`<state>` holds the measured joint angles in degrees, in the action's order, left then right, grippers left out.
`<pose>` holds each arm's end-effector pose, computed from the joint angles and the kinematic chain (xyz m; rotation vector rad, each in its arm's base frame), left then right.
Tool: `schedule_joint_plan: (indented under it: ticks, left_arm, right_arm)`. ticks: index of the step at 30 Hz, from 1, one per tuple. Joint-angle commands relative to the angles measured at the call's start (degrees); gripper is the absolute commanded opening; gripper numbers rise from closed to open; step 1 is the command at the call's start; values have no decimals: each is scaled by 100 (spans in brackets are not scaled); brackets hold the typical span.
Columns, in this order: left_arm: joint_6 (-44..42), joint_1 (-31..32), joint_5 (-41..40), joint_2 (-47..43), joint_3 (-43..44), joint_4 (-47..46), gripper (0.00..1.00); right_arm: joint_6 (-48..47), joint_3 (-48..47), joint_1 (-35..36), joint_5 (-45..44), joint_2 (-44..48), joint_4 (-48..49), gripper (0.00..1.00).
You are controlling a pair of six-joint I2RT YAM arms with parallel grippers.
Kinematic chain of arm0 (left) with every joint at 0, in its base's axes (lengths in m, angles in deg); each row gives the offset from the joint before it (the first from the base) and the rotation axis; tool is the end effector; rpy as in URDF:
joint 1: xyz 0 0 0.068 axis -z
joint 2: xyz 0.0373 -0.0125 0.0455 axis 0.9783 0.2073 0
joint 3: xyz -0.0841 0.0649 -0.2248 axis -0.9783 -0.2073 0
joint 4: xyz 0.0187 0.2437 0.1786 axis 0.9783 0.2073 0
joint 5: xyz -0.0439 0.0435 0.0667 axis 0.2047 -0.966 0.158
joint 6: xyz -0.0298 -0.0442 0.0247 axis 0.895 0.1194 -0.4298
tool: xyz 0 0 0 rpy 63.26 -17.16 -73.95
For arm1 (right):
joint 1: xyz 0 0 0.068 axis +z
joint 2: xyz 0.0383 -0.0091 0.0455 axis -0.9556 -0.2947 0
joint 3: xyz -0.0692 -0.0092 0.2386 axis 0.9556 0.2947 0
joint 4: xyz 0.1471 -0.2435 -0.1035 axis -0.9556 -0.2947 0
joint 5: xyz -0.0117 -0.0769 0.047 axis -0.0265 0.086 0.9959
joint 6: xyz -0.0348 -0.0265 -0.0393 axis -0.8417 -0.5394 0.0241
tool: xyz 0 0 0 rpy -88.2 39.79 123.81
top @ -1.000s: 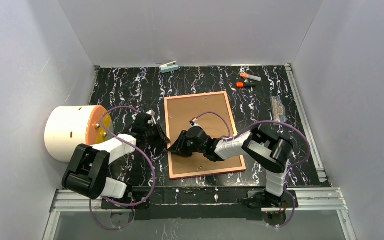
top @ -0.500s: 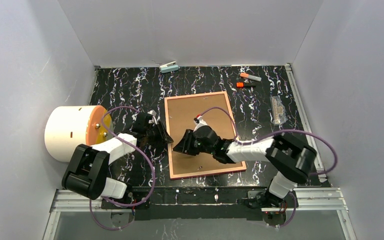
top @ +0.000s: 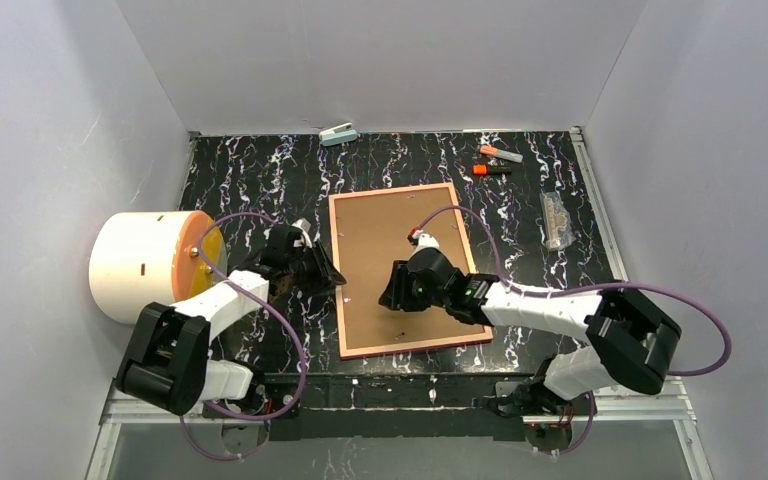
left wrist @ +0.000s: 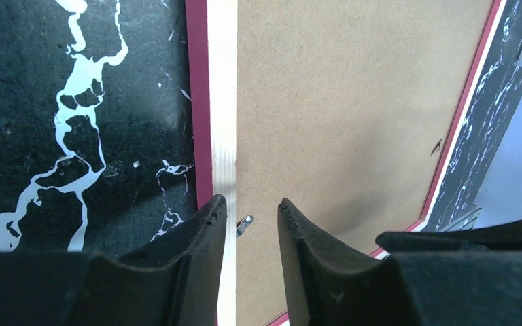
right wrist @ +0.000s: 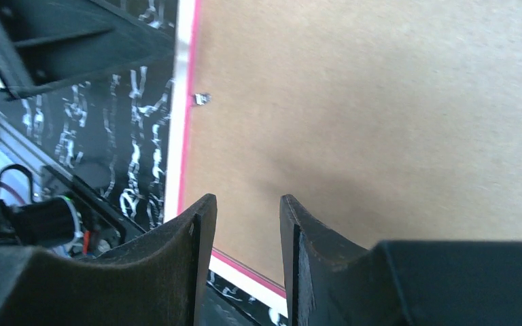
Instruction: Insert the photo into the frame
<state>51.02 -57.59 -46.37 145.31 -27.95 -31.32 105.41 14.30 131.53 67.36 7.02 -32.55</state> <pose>0.2732 -0.1158 0.1166 -0.2936 2.4356 -0.8818 0.1790 0.2840 0.1451 -0.0960 2.3297 0.9104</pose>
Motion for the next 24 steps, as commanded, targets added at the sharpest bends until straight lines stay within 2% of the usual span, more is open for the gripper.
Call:
schedule_joint_plan:
  ticks: [1,4,12,17,24]
  left_arm:
    - [-45,21,11,-91,-69,191,30]
    - [-74,21,-15,-36,-90,172,28]
    - [-141,21,-191,83,-131,193,25]
    - [-170,21,-275,148,-127,199,24]
    - [-177,21,-333,284,-66,166,23]
  right_arm:
    - [-629,-111,-334,383,-106,-687,48]
    - [-932,-238,-584,857,-327,-849,47]
    - [-1571,-568,-636,1676,-786,-1023,41]
    - [-1703,-561,-629,1872,-830,-1144,35]
    - [-1967,-629,-630,2108,-760,-1637,35]
